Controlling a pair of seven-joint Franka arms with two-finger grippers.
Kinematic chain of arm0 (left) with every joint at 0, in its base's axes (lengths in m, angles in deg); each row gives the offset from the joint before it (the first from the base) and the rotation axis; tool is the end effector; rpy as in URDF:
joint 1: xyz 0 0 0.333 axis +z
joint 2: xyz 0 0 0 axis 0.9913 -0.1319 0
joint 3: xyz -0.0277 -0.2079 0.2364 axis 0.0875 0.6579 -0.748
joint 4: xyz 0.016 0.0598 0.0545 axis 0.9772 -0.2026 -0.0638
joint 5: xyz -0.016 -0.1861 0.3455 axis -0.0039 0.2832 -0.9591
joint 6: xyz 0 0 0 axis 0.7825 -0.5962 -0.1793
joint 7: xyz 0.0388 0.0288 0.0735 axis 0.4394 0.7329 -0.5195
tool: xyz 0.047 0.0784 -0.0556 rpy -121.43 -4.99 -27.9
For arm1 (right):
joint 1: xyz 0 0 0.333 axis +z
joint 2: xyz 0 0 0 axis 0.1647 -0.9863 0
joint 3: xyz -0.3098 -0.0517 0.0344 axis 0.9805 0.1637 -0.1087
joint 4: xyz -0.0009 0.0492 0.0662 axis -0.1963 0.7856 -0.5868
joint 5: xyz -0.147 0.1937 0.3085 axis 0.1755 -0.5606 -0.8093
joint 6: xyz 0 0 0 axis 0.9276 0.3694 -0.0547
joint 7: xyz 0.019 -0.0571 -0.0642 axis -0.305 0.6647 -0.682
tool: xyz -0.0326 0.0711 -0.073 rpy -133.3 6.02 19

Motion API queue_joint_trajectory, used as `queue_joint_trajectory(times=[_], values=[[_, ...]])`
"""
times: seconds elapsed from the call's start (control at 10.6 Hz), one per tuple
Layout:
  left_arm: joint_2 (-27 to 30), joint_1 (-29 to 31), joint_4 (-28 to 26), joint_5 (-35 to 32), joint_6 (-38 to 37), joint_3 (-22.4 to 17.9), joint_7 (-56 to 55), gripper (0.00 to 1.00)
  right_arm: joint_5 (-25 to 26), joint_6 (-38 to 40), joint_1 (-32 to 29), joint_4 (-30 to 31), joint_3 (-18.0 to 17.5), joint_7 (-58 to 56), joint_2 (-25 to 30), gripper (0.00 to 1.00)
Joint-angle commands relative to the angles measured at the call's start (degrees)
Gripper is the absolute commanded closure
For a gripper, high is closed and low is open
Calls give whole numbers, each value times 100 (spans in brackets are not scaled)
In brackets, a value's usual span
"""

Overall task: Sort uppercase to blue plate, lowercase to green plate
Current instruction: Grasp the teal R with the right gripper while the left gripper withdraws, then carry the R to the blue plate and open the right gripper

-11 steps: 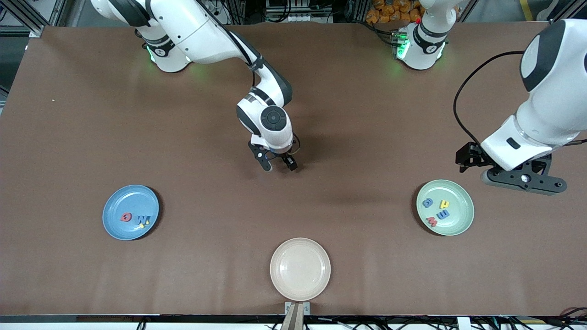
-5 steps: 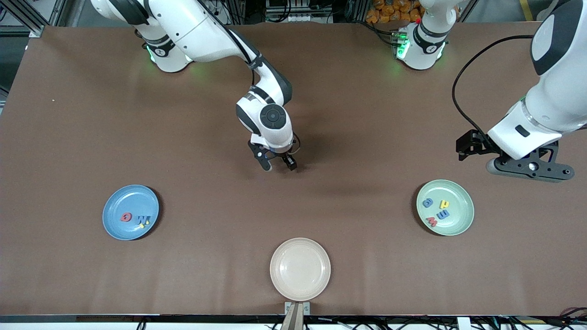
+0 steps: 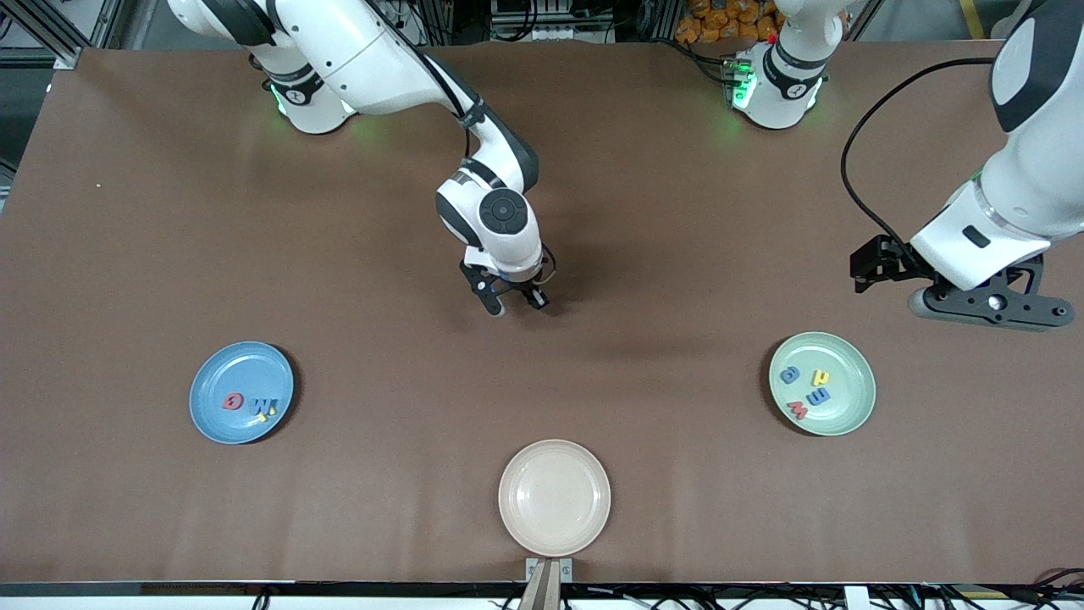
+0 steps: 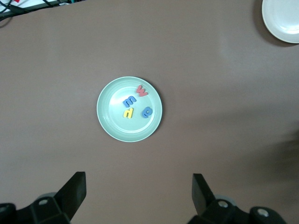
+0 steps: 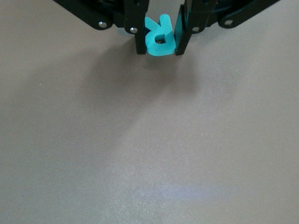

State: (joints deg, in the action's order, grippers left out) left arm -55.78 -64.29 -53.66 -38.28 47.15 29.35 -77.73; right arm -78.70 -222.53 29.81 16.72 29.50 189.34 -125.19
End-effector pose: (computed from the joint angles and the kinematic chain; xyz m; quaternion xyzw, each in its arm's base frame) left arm 0.6134 -0.1137 0.5951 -0.9952 0.0910 -0.0204 0.0314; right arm 0.4772 0.4821 0.1803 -0.8802 0.4740 0.0153 0.0188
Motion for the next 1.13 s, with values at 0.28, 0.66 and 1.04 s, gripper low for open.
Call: queue_joint_trajectory(times=[0.28, 0.66, 1.04], values=[[400, 366, -21, 536, -160, -6, -29, 0, 108, 571, -709, 1, 9, -1297, 609, 100], [426, 366, -30, 518, -187, -6, -20, 0, 107, 1783, -1948, -790, 140, -3861, 672, 100], [637, 305, -30, 509, -335, -41, 41, 0, 396, 1856, -2733, -870, 1025, -6885, 628, 100]])
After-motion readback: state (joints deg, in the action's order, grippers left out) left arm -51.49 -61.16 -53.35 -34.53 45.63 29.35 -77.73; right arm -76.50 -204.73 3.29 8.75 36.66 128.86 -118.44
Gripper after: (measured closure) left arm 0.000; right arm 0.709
